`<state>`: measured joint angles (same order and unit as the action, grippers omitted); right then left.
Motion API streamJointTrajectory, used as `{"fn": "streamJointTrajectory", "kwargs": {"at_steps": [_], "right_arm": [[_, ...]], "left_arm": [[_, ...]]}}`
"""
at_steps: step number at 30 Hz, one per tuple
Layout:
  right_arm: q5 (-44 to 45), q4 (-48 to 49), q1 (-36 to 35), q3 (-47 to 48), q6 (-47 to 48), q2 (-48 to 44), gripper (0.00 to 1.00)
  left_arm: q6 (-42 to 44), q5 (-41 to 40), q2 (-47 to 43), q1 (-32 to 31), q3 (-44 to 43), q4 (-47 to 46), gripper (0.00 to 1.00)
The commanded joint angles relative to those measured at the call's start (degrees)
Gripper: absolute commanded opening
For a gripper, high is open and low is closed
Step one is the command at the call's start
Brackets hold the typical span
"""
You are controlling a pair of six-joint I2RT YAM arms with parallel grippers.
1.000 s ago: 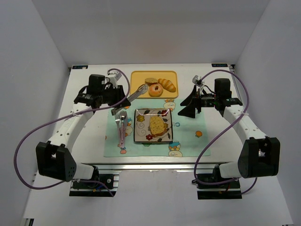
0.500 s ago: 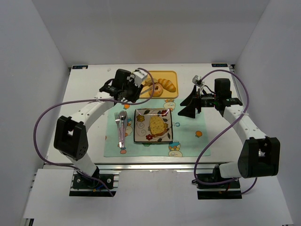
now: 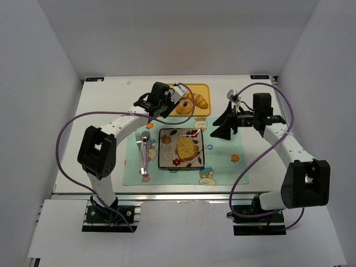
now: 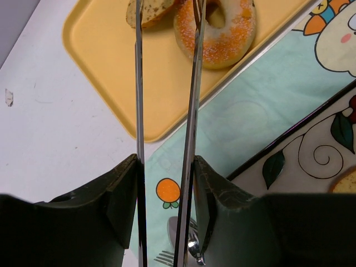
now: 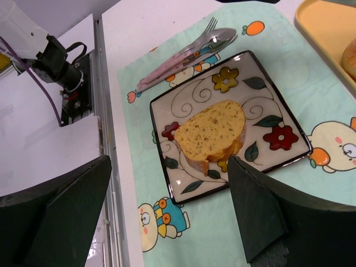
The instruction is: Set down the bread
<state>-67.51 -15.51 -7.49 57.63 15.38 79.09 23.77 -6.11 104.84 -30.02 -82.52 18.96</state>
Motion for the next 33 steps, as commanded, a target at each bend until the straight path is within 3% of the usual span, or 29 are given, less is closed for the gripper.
{"fn": "streamJointTrajectory", "kwargs": {"at_steps": [1,16,33], "right_arm": [[-1.49,-1.72,0.37,2.22,1.41,1.50,0.89],[-1.23,-4.35,0.45,4.34,2.99,3.18,0.89],[-1.14,-4.36,0.45,3.99,3.08,3.00,0.89]], "left_arm": [[1.45,-0.75,-0.42,-0.30,-3.17,-1.74,0.51],[1.28,1.89,3.79,-0.39,-5.46,-1.47,0.51],[0.05,3.56,0.20,-0.39,-2.91,-3.23,0.51]]}}
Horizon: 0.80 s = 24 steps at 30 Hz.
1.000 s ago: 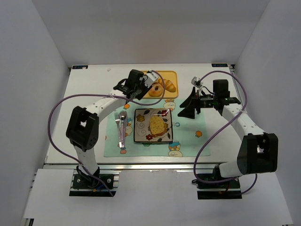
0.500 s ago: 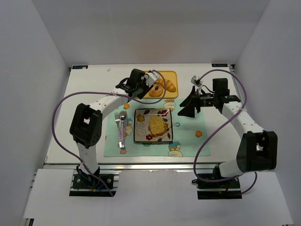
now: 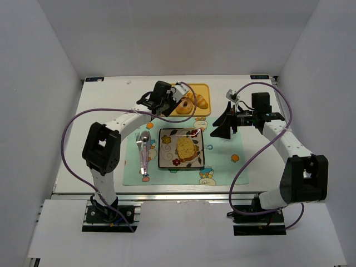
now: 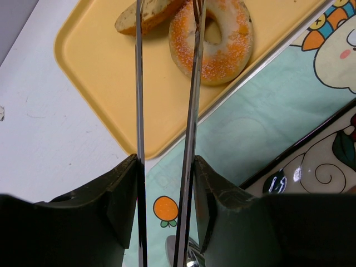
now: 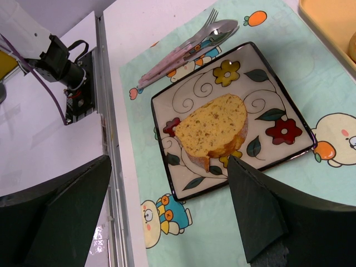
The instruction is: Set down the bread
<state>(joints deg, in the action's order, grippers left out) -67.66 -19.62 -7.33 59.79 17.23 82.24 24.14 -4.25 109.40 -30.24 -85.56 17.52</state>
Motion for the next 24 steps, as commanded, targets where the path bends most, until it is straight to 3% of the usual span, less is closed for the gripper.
{"fn": "streamJointTrajectory", "kwargs": {"at_steps": [1,24], "right_arm": [[-0.98,-0.16,0.21,1.82,1.14,-0.06,0.89],[-1.25,-0.07,0.30,1.65,1.22,-0.41,0.89]], "left_arm": [[-0.24,1.70,-4.64,-0.17,0.13,-1.70,0.51],[1.00,-0.76,0.37,-0.08,-1.45,1.82,0.50]]}}
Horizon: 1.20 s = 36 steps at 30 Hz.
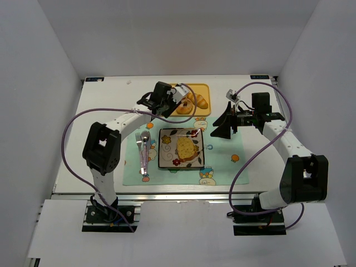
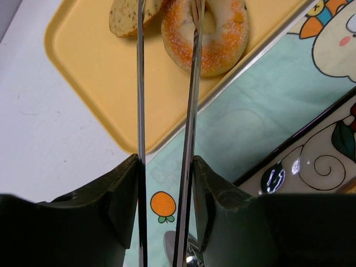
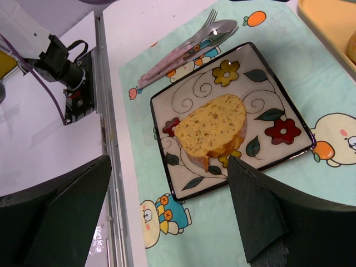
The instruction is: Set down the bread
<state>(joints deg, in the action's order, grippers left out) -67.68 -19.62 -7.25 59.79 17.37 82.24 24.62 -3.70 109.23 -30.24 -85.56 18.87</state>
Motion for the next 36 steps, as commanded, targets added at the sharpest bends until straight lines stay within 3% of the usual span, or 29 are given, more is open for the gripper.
{"fn": "streamJointTrajectory", "kwargs": {"at_steps": [1,7,11,22,36], "right_arm": [[-1.23,-0.07,0.13,1.56,1.09,-0.50,0.89],[-1.23,-0.07,0.21,0.94,1.09,-0.76,0.89],[-1.23,-0.07,0.21,0.85,1.09,-0.76,0.89],[-1.49,0.02,0.21,0.85,1.09,-0.67,0.89],[-1.93,0.28,0.21,0.68,0.92,-0.94,0.89]], "left_arm": [[0.43,-1.74,0.81,-0.08,-1.45,0.38,0.50],[-0.45,-4.38,0.99,-0.08,-1.28,-1.82,0.46],[-1.15,-4.64,0.72,-0.08,-1.45,-2.35,0.35],[-3.09,-5.96,-2.18,0.00,1.45,-3.58,0.21],[-6.87,-7.37,-16.32,0.00,6.54,-4.72,0.11]]}}
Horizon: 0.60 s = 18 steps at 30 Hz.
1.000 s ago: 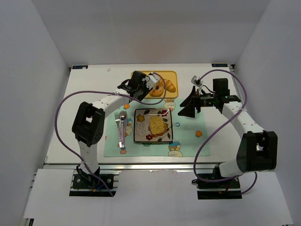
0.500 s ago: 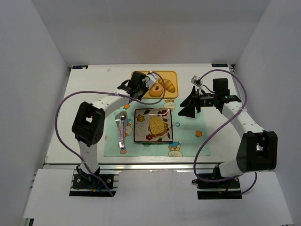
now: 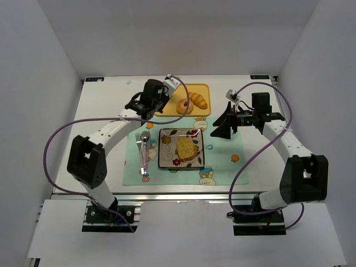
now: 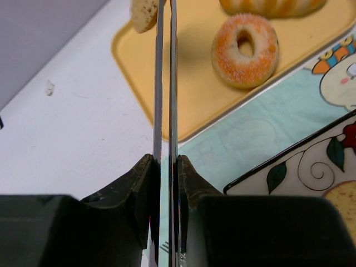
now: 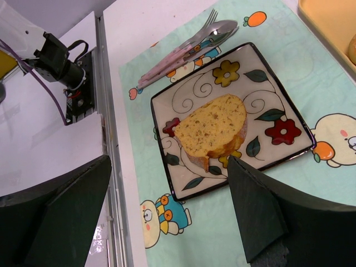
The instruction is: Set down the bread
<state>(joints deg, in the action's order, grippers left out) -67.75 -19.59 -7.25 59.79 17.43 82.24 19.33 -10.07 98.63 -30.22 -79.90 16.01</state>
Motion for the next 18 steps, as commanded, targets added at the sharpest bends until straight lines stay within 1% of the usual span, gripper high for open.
{"fn": "streamJointTrajectory", "kwargs": {"at_steps": [1,4,9,11,13,15,16,18], "right_arm": [[-1.95,0.26,0.21,0.77,0.85,-0.85,0.89],[-2.13,0.26,0.21,0.85,0.76,-0.76,0.89],[-2.13,0.17,0.21,1.12,0.67,-0.94,0.89],[-2.04,0.08,0.21,1.12,0.76,-1.11,0.89],[-2.04,0.00,0.21,1.03,0.67,-1.11,0.89],[-2.04,-0.01,0.21,0.94,0.67,-1.29,0.89],[-2.13,-0.09,0.21,0.94,0.67,-1.20,0.89],[-2.21,-0.18,0.21,0.94,0.67,-1.03,0.89]], "left_arm": [[-2.10,-1.01,-7.38,-0.02,1.15,-1.25,0.11],[-4.46,0.22,-11.59,-0.02,3.08,-0.11,0.10],[-10.44,7.41,-19.25,-0.02,8.17,3.40,0.09],[-14.22,8.04,-22.24,-0.02,11.59,6.13,0.08],[-17.55,8.39,-27.86,-0.02,15.97,8.32,0.08],[-18.63,8.92,-33.55,-0.02,18.63,9.82,0.08],[-20.72,9.53,-35.07,-0.02,20.47,11.92,0.07],[-21.26,10.15,-38.59,-0.02,21.71,14.30,0.07]]}}
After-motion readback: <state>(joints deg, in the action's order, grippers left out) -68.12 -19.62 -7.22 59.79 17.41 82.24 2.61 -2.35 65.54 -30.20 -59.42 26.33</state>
